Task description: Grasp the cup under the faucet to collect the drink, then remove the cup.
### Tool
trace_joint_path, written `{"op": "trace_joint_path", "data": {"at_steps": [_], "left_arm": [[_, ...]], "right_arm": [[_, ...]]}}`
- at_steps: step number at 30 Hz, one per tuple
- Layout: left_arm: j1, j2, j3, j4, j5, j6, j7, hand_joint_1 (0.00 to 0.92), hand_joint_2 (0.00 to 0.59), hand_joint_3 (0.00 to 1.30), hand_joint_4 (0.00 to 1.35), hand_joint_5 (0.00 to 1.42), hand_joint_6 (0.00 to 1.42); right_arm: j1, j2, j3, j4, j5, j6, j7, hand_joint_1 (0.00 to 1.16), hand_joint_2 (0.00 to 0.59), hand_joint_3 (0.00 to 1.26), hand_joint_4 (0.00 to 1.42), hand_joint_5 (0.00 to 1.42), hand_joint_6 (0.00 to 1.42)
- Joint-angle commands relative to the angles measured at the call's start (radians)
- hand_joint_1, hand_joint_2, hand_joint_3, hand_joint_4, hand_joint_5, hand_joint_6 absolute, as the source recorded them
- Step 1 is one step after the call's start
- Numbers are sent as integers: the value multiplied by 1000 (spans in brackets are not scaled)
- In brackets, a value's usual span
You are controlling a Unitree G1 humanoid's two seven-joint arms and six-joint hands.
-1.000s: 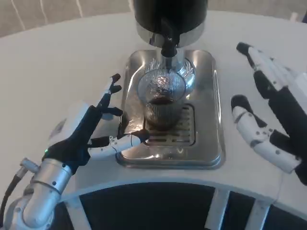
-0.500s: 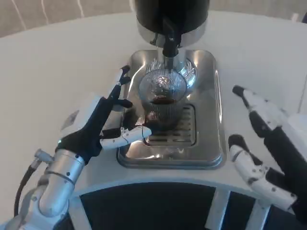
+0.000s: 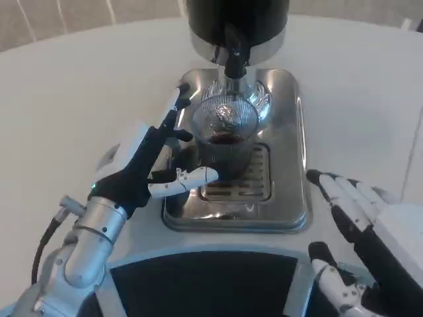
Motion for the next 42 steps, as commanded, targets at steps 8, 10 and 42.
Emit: {"op": "trace_joint_path", "data": {"at_steps": [8,10,42], "left_arm": [[-10,5,-3,48,-16,-47,-8,421,82,0,0,356,356],[-8,8,-2,49,-19,-54,-12,421,82,0,0,355,356],[-159,0,-11,280,-47,-152,-30,421,82,0,22,401,402]], "right_arm": [[22,57,34,-15,-147,21,30,103,579,0,0,0,0],[10,41,60,-15,-183,53,50,101,580,0,0,0,0],[53,9,196,-15,-256,162,50,87,586,0,0,0,0]]}}
